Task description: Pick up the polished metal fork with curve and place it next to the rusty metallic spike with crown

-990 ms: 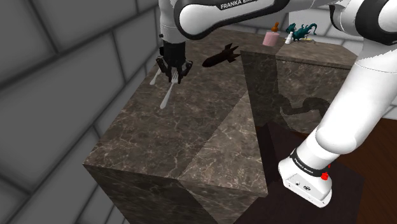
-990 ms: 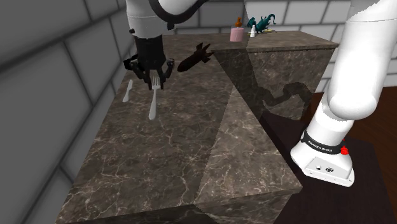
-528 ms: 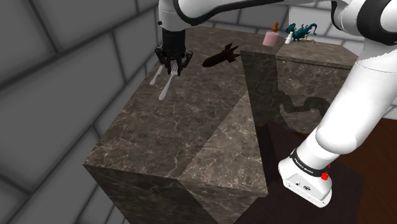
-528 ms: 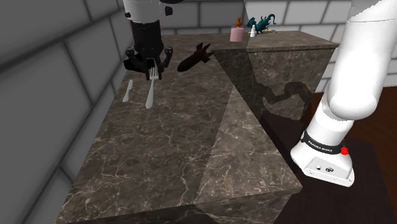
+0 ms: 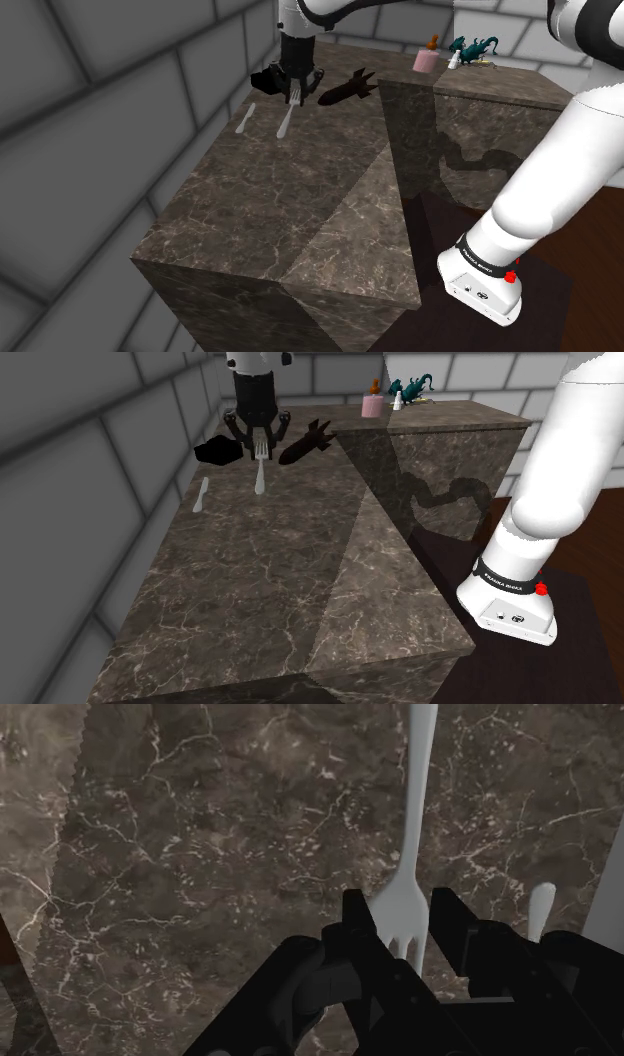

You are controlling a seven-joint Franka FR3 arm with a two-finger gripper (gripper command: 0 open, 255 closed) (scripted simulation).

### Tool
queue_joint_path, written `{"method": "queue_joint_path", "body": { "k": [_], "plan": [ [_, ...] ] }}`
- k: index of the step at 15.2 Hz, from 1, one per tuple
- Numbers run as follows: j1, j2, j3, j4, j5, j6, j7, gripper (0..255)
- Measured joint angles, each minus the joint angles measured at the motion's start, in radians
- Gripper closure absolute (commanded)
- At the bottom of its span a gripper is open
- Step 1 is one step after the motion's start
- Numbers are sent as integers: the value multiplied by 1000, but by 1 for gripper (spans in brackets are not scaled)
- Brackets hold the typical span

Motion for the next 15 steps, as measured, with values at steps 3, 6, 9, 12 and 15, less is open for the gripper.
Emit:
{"method": "queue_joint_path", "body": {
  "k": [3,6,9,12,15],
  "plan": [
    [-43,-20,-32,-23,15,12,-78,255],
    [-81,-24,-63,-23,23,13,-149,255],
    [-119,-32,-96,-34,32,21,-222,255],
    [-158,-28,-129,-30,36,26,-294,255],
    [-191,-3,-158,-4,32,25,-356,255]
  ]
}}
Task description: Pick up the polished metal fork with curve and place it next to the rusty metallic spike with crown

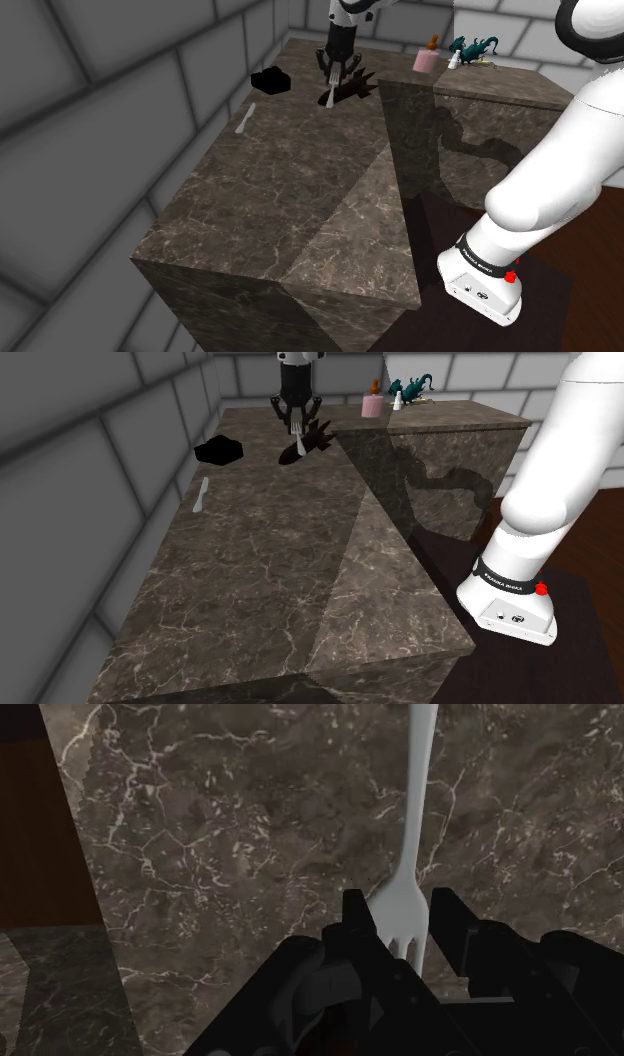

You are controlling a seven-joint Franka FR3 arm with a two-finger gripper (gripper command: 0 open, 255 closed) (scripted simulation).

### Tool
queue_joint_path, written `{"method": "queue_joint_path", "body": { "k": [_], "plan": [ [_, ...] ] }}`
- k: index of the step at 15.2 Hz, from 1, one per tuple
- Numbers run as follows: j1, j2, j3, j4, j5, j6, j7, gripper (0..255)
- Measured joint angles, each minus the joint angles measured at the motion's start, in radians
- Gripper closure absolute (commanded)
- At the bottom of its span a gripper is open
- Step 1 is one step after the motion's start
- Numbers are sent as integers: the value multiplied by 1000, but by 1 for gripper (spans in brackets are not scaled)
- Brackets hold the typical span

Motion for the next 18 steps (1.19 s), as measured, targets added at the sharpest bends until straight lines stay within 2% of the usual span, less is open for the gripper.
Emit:
{"method": "queue_joint_path", "body": {
  "k": [5,18],
  "plan": [
    [-49,23,-41,26,1,1,-91,255],
    [-53,59,-47,-101,-16,161,-85,255]
  ]
}}
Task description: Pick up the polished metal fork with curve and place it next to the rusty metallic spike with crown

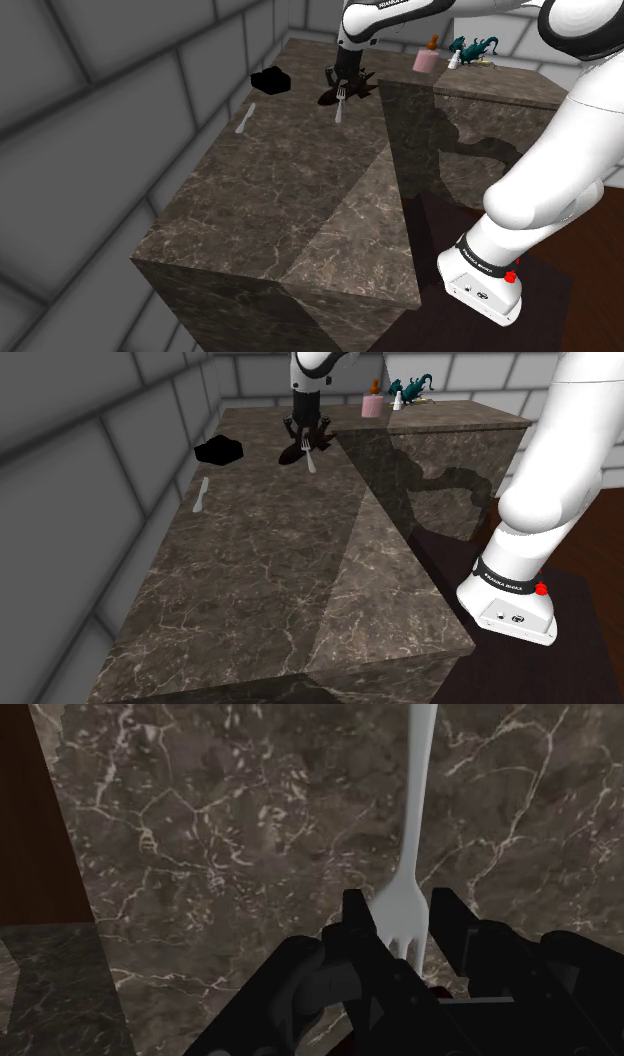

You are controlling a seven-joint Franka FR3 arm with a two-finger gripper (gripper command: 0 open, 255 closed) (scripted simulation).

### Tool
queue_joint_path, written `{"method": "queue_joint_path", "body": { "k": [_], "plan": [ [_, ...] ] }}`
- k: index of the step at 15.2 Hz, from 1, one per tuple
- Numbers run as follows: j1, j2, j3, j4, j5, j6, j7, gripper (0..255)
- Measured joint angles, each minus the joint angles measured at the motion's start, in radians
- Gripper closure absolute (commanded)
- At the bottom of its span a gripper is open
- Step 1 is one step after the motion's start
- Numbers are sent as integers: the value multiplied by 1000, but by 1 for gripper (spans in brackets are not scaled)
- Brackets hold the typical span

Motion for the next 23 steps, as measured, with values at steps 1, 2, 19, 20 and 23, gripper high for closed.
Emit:
{"method": "queue_joint_path", "body": {
  "k": [1,2,19,20,23],
  "plan": [
    [0,3,0,-8,-2,11,2,255],
    [0,4,0,-20,-3,24,3,255],
    [10,100,-13,-134,-53,227,42,255],
    [10,108,-14,-141,-58,242,45,255],
    [11,115,-16,-147,-61,254,47,255]
  ]
}}
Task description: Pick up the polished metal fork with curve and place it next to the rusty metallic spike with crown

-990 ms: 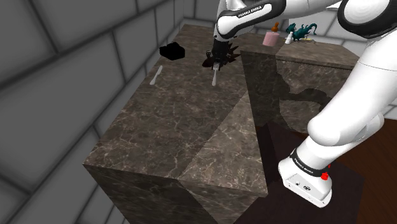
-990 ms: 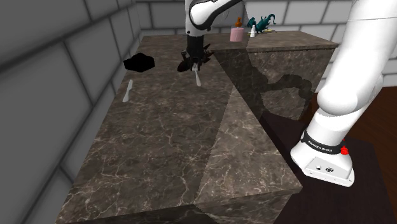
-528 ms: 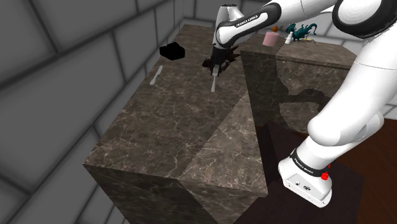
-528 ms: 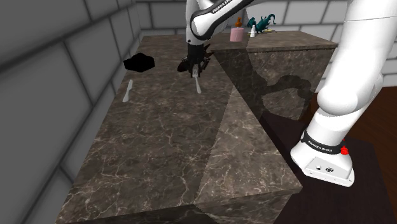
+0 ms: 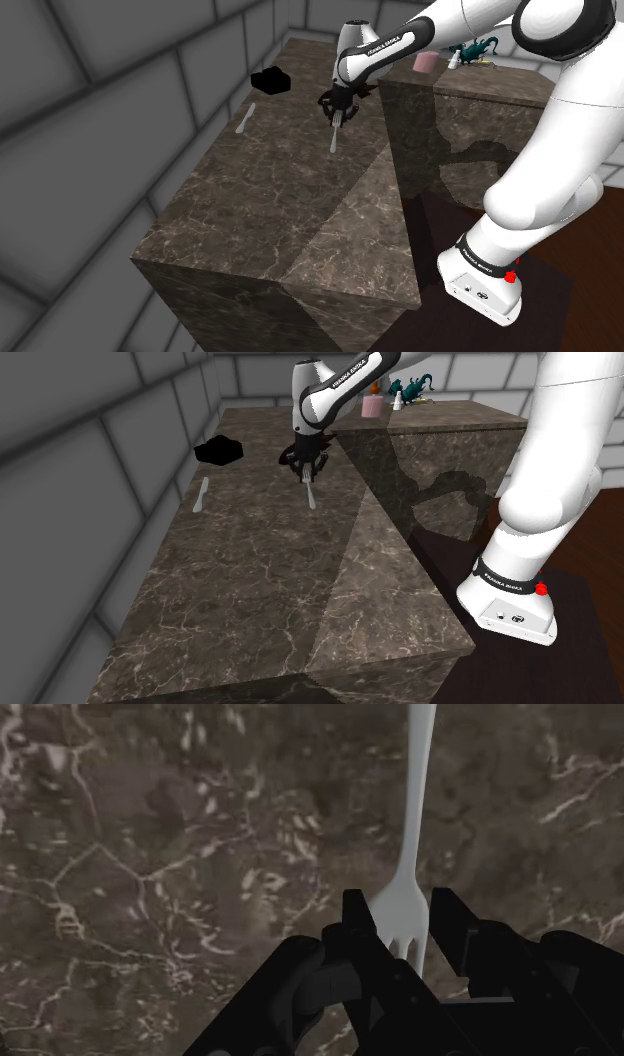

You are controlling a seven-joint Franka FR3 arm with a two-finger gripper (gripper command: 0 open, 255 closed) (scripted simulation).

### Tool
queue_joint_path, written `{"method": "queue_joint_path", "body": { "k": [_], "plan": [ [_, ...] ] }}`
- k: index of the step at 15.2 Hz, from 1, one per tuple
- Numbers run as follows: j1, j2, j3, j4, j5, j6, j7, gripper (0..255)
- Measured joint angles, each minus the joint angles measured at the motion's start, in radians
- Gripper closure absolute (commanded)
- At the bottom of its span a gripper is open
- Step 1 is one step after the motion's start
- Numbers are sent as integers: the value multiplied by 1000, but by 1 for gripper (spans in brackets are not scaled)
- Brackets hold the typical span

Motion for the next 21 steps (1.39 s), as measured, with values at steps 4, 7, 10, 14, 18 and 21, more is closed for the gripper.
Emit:
{"method": "queue_joint_path", "body": {
  "k": [4,7,10,14,18,21],
  "plan": [
    [0,0,0,-1,0,2,0,0],
    [0,0,0,-1,0,2,0,0],
    [0,0,0,-1,0,2,0,0],
    [-9,-46,6,40,26,-81,-25,0],
    [-7,-69,11,40,35,-104,-24,0],
    [-7,-71,12,39,36,-105,-24,0]
  ]
}}
